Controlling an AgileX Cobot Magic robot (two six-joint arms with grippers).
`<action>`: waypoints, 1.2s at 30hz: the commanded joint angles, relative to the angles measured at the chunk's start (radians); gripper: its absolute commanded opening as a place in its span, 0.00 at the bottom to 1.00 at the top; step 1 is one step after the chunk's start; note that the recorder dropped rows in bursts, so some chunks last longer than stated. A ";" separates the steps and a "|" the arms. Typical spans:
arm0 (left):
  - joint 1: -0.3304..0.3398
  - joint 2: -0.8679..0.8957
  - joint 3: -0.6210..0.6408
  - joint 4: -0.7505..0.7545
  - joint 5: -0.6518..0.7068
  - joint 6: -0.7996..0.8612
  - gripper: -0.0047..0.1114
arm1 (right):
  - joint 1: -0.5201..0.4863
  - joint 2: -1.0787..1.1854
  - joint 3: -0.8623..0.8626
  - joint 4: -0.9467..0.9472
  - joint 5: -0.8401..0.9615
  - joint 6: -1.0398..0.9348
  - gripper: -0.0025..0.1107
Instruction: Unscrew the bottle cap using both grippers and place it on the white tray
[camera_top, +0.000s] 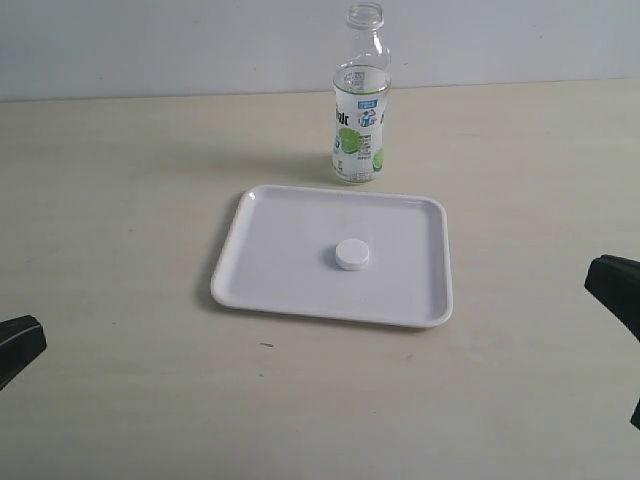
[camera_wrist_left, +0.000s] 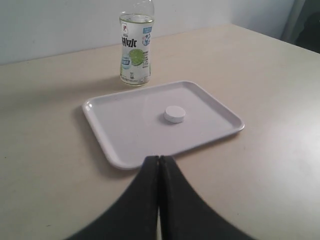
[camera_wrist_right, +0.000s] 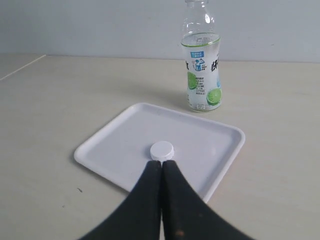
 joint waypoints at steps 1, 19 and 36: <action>0.000 -0.003 0.003 -0.005 -0.003 0.003 0.04 | 0.001 -0.008 0.005 0.000 0.000 -0.025 0.02; 0.000 -0.003 0.003 -0.005 -0.005 0.005 0.04 | -0.478 -0.371 0.005 -0.020 -0.036 -0.051 0.02; 0.000 -0.003 0.003 -0.005 -0.005 0.005 0.04 | -0.510 -0.373 0.007 -0.063 0.042 -0.041 0.02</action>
